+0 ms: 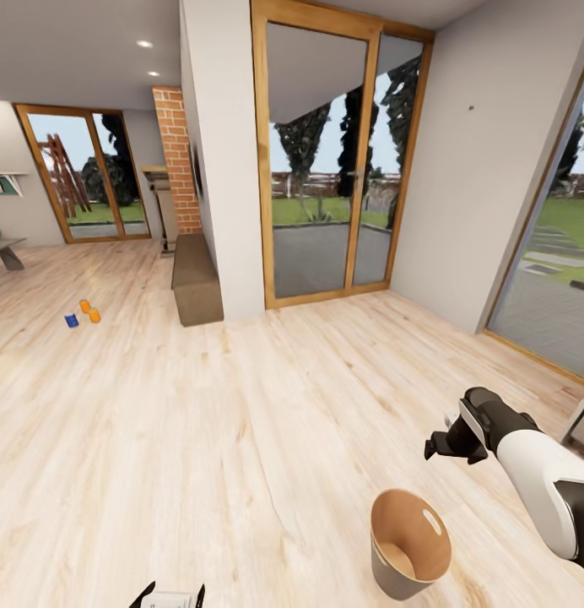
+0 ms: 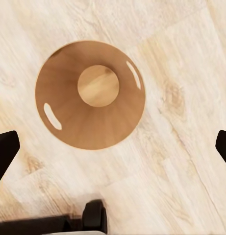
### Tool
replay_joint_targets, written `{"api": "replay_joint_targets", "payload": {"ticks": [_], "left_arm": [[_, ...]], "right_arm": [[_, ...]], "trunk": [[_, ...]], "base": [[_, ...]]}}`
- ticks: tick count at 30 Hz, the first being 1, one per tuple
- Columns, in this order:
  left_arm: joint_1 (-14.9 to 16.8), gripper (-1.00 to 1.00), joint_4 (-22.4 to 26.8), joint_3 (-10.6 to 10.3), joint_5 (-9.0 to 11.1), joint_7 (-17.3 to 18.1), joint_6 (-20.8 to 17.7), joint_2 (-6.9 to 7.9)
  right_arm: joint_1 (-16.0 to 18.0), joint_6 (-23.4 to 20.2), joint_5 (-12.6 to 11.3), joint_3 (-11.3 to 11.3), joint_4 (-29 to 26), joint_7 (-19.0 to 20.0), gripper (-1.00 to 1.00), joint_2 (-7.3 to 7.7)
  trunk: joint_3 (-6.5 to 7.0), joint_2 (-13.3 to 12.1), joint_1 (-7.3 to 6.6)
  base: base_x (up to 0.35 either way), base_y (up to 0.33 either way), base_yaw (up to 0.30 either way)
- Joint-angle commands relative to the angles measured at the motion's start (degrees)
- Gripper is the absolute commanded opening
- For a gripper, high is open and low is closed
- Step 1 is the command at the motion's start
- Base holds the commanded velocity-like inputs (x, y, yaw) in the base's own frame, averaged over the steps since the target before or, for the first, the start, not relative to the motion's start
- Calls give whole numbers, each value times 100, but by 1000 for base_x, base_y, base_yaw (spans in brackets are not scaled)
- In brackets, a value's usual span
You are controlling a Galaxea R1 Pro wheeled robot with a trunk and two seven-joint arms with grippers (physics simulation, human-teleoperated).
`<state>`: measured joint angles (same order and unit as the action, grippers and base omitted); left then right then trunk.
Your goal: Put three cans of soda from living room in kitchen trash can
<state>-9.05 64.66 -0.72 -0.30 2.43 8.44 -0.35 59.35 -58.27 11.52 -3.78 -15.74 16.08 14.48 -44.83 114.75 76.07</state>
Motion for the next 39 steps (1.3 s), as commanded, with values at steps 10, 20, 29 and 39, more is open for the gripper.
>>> {"api": "replay_joint_targets", "payload": {"ticks": [10,20,29,39], "left_arm": [[-2,100,5,-1,11,2,0,0],[-1,100,3,1,3,3,-7,-2],[0,100,3,1,-14,1,-9,-3],[0,100,3,1,-14,0,-9,-5]], "right_arm": [[-26,39,-4,-8,-7,-2,100,4],[-37,160,-14,-8,-16,1,100,153],[-38,189,-10,-9,13,0,100,213],[-43,193,-9,-7,19,4,100,218]], "trunk": [[-180,403,220],[-360,804,440],[-521,1165,638],[-701,1566,857]], "base": [[0,0,0],[0,0,0],[0,0,0],[0,0,0]]}}
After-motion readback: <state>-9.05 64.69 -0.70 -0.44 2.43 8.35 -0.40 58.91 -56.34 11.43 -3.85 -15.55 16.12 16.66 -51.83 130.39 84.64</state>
